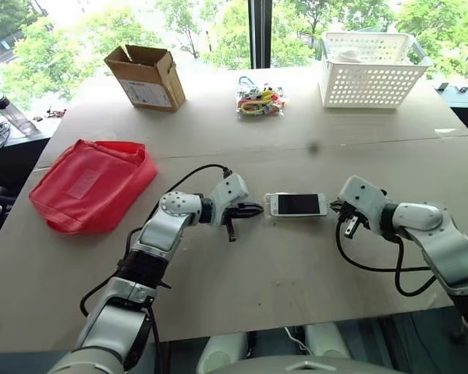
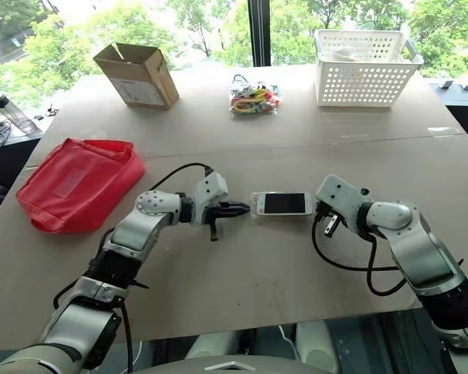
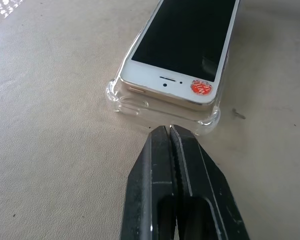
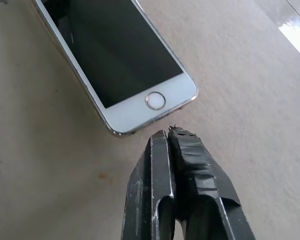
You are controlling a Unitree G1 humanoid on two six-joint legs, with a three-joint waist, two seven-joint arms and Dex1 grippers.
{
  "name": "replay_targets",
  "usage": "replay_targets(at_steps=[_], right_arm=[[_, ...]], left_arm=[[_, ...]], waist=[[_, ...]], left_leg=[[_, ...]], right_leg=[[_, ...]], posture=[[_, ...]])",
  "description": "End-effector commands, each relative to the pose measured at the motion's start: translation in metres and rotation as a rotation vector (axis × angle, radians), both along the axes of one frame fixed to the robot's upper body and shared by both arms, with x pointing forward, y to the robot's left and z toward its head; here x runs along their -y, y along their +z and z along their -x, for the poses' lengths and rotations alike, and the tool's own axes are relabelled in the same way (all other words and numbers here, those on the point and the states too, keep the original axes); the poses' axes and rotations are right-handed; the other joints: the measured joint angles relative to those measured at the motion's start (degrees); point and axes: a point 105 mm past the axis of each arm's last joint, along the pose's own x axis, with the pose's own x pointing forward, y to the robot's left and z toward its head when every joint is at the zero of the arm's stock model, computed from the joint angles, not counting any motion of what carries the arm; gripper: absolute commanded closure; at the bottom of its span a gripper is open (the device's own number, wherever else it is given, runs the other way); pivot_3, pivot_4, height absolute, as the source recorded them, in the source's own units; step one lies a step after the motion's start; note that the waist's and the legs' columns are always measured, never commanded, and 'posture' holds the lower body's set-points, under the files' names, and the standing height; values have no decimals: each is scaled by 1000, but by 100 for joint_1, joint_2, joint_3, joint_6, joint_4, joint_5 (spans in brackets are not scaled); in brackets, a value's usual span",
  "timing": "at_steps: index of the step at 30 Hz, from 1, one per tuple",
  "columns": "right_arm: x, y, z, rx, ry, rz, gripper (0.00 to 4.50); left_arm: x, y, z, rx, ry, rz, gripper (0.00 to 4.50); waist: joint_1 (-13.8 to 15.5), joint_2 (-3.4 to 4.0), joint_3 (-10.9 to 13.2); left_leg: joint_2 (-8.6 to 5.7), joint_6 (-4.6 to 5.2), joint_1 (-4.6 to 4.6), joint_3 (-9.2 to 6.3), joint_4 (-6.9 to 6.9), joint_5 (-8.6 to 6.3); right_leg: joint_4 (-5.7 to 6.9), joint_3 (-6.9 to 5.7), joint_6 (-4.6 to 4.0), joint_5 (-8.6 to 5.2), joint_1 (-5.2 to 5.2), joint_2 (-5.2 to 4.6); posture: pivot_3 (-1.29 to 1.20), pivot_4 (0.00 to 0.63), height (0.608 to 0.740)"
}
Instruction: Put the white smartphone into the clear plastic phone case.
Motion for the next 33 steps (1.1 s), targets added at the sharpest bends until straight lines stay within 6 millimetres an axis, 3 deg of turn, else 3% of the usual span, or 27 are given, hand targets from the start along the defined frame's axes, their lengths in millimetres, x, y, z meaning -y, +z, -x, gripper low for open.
replay_targets(at_steps=[1,8,14,16,23,25,29,33], right_arm=[[-13,10,-2,47,77,4,4500],[-45,2,-2,69,242,60,4500],[-47,-1,-5,82,263,79,4500],[-41,2,-9,88,232,69,4500],[9,26,-16,107,48,-8,4500],[12,35,-16,112,25,-71,4500],[-12,48,-8,96,98,-229,4500],[-23,40,-8,84,119,-230,4500]], left_arm=[[6,3,2,24,-27,-5,4451],[6,3,2,28,-24,2,4451],[6,3,3,26,-23,7,4451],[4,3,2,28,-14,8,4451],[-13,12,-6,24,74,66,4451],[-18,16,-8,19,98,87,4451],[-16,24,-5,13,100,141,4451],[-1,27,-1,-3,57,173,4451]], waist=[[7,0,0],[-23,-3,-2],[-38,-5,-4],[-39,-5,-4],[-11,-5,-3],[-15,-5,-3],[-46,-5,-3],[-11,-5,-3]], left_leg=[[0,0,0,-1,1,0],[0,0,5,0,2,0],[0,0,9,2,2,0],[0,0,10,2,2,0],[0,0,5,0,4,0],[0,0,3,0,4,0],[2,0,7,-1,1,0],[2,0,5,0,3,0]], right_leg=[[0,-1,0,0,1,0],[1,0,0,0,4,1],[5,2,0,0,6,2],[6,2,0,0,7,2],[4,1,0,0,5,1],[3,0,0,0,4,1],[4,1,0,0,5,2],[5,1,0,0,5,1]], posture=[[0,150,733],[0,150,733],[0,150,733],[0,150,733],[0,150,733],[0,150,733],[0,150,733],[0,150,733]])
